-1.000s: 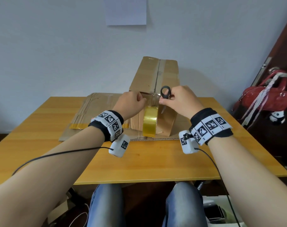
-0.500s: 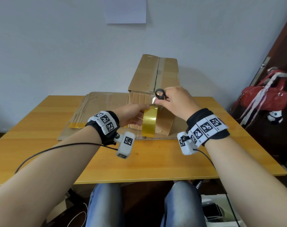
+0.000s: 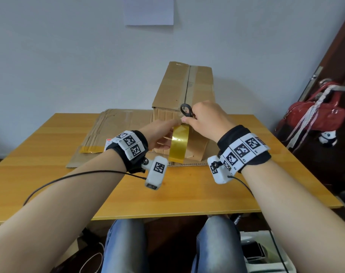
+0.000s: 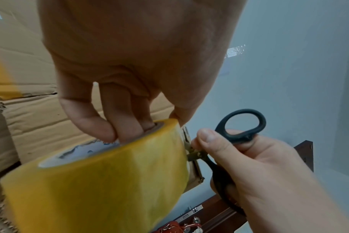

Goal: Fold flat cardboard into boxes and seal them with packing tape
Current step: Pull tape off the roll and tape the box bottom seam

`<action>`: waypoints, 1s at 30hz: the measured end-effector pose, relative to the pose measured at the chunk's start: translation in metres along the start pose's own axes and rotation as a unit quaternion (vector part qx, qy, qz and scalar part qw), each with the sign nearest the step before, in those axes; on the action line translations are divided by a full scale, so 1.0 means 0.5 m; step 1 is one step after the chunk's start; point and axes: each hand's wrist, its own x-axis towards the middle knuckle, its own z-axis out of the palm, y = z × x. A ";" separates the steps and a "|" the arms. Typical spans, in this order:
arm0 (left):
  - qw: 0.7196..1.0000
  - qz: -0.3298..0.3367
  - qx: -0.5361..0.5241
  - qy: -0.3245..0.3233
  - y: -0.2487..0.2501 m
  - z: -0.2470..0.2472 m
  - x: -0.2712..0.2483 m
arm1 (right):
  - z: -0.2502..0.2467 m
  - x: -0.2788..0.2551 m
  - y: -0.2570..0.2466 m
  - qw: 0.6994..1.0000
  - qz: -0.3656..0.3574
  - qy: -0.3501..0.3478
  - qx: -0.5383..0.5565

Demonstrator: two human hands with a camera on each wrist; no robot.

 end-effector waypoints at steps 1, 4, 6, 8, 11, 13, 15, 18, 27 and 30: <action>1.000 0.000 0.002 -0.001 0.001 0.001 -0.001 | -0.001 0.000 -0.002 1.000 -0.003 -0.001 0.001; 1.000 0.005 0.003 -0.002 0.002 0.003 -0.001 | -0.005 -0.001 -0.013 1.000 -0.010 -0.010 -0.006; 1.000 0.007 0.000 0.000 0.001 0.002 -0.001 | -0.010 -0.001 -0.020 1.000 -0.015 -0.010 -0.014; 1.000 0.006 -0.004 0.003 0.000 0.001 -0.002 | -0.011 0.002 -0.023 1.000 -0.020 -0.011 -0.015; 1.000 0.001 0.000 -0.001 -0.001 0.002 -0.006 | 0.001 0.008 -0.025 0.999 -0.018 -0.022 -0.023; 1.000 -0.002 -0.001 0.002 0.000 0.005 -0.008 | 0.009 0.010 -0.025 0.999 -0.011 -0.023 -0.023; 1.000 -0.002 -0.009 0.006 0.001 0.007 -0.009 | 0.012 0.010 -0.022 1.000 -0.006 -0.019 -0.016; 1.000 -0.001 -0.009 0.017 0.003 0.005 -0.009 | 0.008 0.006 -0.013 1.000 -0.001 -0.011 -0.015; 1.000 -0.010 -0.008 0.009 0.004 0.004 -0.011 | -0.015 -0.003 0.006 0.999 0.029 -0.004 -0.033; 1.000 -0.017 -0.005 0.017 -0.005 0.002 -0.010 | -0.021 -0.006 0.004 0.998 0.040 -0.003 -0.044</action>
